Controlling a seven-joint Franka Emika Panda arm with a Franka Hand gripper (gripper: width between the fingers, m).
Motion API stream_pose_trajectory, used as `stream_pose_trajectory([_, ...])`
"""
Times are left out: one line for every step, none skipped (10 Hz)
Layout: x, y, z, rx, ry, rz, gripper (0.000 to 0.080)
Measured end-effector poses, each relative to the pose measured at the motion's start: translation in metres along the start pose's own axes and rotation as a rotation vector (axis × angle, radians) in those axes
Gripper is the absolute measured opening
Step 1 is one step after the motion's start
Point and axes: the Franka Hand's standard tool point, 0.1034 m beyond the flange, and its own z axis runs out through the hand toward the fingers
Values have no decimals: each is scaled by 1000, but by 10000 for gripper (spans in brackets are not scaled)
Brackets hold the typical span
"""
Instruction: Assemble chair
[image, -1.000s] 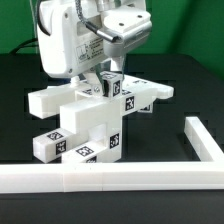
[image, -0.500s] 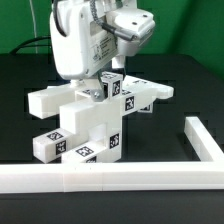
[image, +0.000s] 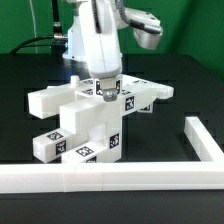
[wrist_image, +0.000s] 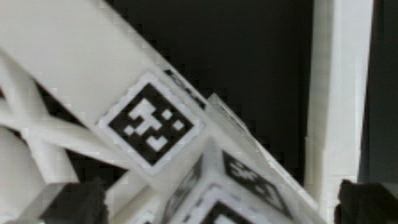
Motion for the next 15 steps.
stream_pose_trajectory([1,-3,-1,-2,9,-85,649])
stream_pose_trajectory([2,-3,-1,-8,19,-195,649])
stream_pose_trajectory([2,-2,-1,-10,19,-265,649])
stream_pose_trajectory([4,-2,-2,-22,25,-386,649])
stream_pose_trajectory([5,-2,-3,-23,27,-481,649])
stream_pose_trajectory([6,-2,-3,-31,31,-551,649])
stream_pose_trajectory([7,-2,-4,-38,37,-654,649])
stream_pose_trajectory([7,-2,-4,-42,38,-717,649])
stream_pose_trajectory([6,-2,-4,-43,38,-752,649])
stream_pose_trajectory([6,-3,-4,-42,37,-797,649])
stream_pose_trajectory([6,-3,-4,-42,37,-790,524])
stream_pose_trajectory([6,-3,-4,-42,38,-790,385])
stream_pose_trajectory([6,-3,-4,-42,37,-789,283])
stream_pose_trajectory([6,-3,-4,-42,38,-780,283])
stream_pose_trajectory([6,-3,-4,-42,38,-780,284])
